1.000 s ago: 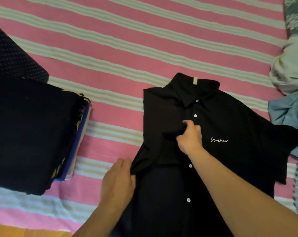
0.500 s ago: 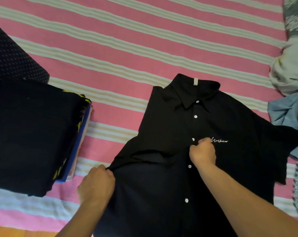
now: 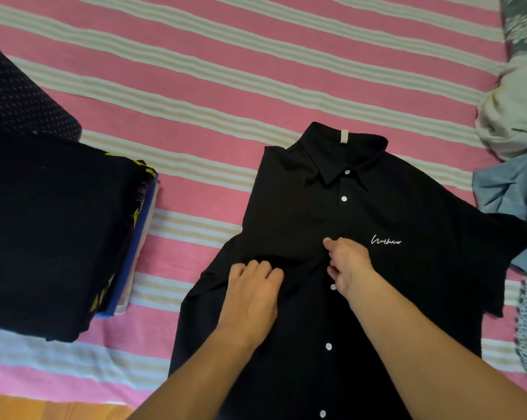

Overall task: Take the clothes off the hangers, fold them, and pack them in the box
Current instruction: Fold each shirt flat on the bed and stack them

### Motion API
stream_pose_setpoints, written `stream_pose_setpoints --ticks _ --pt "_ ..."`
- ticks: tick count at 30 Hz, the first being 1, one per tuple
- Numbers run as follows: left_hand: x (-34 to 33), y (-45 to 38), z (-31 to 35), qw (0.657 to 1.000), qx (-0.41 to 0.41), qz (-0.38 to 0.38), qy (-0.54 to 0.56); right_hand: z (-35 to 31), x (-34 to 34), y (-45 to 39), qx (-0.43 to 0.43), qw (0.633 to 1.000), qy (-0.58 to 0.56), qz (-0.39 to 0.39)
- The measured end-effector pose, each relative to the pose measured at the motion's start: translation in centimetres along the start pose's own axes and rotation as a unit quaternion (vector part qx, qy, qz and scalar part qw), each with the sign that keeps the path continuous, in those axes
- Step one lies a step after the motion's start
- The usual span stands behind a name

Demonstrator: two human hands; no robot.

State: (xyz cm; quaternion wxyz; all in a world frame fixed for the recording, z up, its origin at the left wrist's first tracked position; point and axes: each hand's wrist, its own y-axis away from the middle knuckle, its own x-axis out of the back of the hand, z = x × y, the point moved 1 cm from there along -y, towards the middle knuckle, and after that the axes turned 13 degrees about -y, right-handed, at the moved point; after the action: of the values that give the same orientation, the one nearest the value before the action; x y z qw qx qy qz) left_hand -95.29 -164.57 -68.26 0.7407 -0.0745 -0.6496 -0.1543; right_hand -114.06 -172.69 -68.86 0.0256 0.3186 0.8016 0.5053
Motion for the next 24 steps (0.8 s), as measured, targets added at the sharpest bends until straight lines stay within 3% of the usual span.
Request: stream_pose_setpoints --ticks 5,8,11,15,20,24 --pt "0.1 4.9 0.2 0.998 -0.068 -0.013 0.002 0.4 1.0 -0.6 0.103 0.988 0.089 0.067" --pt "-0.2 6.0 0.3 0.999 -0.021 -0.04 0.012 1.3 0.7 0.6 0.106 0.979 0.149 0.086" --pt "0.0 3.9 1.0 0.995 0.078 -0.056 -0.006 2.5 0.1 1.7 0.018 0.993 0.088 0.073" --pt "-0.6 2.6 1.8 0.985 0.108 -0.124 -0.059 2.7 -0.1 2.8 -0.073 0.992 0.016 0.099" --pt "0.2 4.6 0.5 0.984 0.135 -0.093 -0.066 2.4 -0.4 3.4 -0.092 0.993 0.001 0.078" --pt "0.3 7.3 0.1 0.983 0.163 -0.043 0.079 2.5 0.3 2.5 -0.04 0.996 -0.075 0.021"
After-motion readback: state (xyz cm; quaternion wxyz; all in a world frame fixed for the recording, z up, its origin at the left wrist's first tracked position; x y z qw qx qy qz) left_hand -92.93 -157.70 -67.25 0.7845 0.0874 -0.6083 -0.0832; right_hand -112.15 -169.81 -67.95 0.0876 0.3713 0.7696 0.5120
